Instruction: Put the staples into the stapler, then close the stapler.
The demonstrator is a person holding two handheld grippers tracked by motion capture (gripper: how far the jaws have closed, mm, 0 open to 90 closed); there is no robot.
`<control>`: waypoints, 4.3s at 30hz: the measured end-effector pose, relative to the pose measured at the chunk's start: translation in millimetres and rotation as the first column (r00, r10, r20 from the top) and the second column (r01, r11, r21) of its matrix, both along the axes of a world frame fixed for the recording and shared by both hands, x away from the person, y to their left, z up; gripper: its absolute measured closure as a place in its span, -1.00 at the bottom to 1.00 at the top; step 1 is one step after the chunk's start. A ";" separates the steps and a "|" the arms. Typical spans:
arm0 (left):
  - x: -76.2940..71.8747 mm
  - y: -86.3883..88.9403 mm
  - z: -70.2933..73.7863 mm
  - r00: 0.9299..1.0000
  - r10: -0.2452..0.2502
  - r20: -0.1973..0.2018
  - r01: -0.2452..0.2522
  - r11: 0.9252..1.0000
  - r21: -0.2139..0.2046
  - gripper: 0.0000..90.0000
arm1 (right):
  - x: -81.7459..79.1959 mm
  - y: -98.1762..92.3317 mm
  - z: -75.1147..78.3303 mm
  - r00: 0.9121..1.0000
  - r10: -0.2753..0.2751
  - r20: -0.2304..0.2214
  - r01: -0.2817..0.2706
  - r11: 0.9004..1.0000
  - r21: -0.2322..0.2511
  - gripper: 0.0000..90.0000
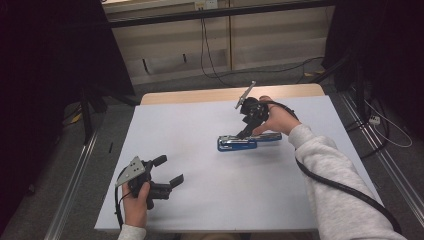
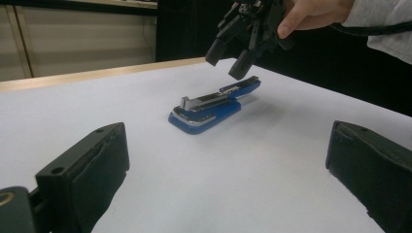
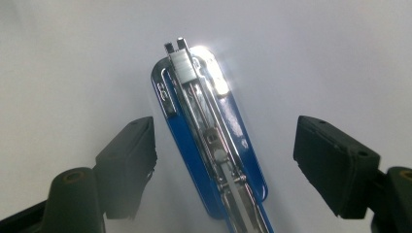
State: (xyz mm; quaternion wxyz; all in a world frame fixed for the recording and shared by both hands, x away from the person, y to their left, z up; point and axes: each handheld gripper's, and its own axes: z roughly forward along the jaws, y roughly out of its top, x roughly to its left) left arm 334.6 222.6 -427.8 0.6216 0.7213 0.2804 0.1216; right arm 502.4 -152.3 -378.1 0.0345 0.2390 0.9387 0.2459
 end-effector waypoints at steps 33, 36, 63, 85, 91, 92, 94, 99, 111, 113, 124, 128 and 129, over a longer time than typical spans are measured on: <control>52.7 -52.6 8.1 0.995 0.010 -0.097 -0.003 0.997 0.072 -0.95 | -45.2 -86.7 -13.7 0.973 -0.220 0.071 0.203 0.960 0.191 -0.69; 57.9 -57.9 6.1 0.996 0.007 -0.094 0.001 0.997 0.075 -0.95 | -47.7 -89.7 -15.5 0.972 -0.225 0.073 0.207 0.958 0.198 -0.69; 109.6 -99.2 -13.6 0.973 0.156 -0.168 -0.110 0.961 0.254 -0.16 | -71.5 -144.3 -30.7 0.906 -0.412 0.103 0.372 0.887 0.275 -0.05; 121.1 -131.7 -33.1 0.954 0.159 -0.255 -0.036 0.904 0.426 1.00 | -68.9 -136.8 -64.0 0.893 -0.443 0.078 0.430 0.892 0.136 1.00; 122.2 -132.6 -35.1 0.950 0.165 -0.265 -0.036 0.901 0.432 1.00 | -66.2 -130.0 -69.0 0.899 -0.432 0.074 0.420 0.897 0.134 1.00; 122.3 -132.7 -35.3 0.949 0.166 -0.270 -0.036 0.903 0.427 1.00 | -65.9 -129.2 -69.4 0.900 -0.429 0.071 0.418 0.899 0.135 1.00; 122.1 -134.1 -36.2 0.953 0.147 -0.265 -0.023 0.907 0.420 1.00 | -65.7 -128.8 -69.5 0.897 -0.435 0.073 0.423 0.895 0.139 1.00; 123.0 -137.9 -36.9 0.951 0.143 -0.275 -0.019 0.913 0.408 0.99 | -66.0 -128.7 -69.2 0.899 -0.432 0.069 0.420 0.896 0.142 1.00; 123.3 -141.7 -36.5 0.954 0.137 -0.267 -0.012 0.907 0.421 1.00 | -66.8 -126.0 -62.2 0.903 -0.421 0.082 0.401 0.897 0.186 1.00; 123.3 -141.6 -36.6 0.954 0.136 -0.266 -0.012 0.908 0.420 1.00 | -66.9 -125.6 -61.1 0.904 -0.419 0.082 0.397 0.896 0.198 1.00; 123.4 -140.7 -37.1 0.954 0.134 -0.269 -0.012 0.912 0.409 0.98 | -69.2 -120.5 -55.2 0.909 -0.408 0.084 0.381 0.895 0.231 0.89; 122.4 -136.1 -32.6 0.953 0.149 -0.263 -0.029 0.912 0.410 0.73 | -72.7 -121.0 -54.6 0.910 -0.408 0.070 0.378 0.888 0.262 0.66; 121.8 -133.3 -31.0 0.953 0.165 -0.252 -0.051 0.912 0.406 0.56 | -73.9 -121.5 -53.3 0.904 -0.421 0.074 0.389 0.882 0.268 0.57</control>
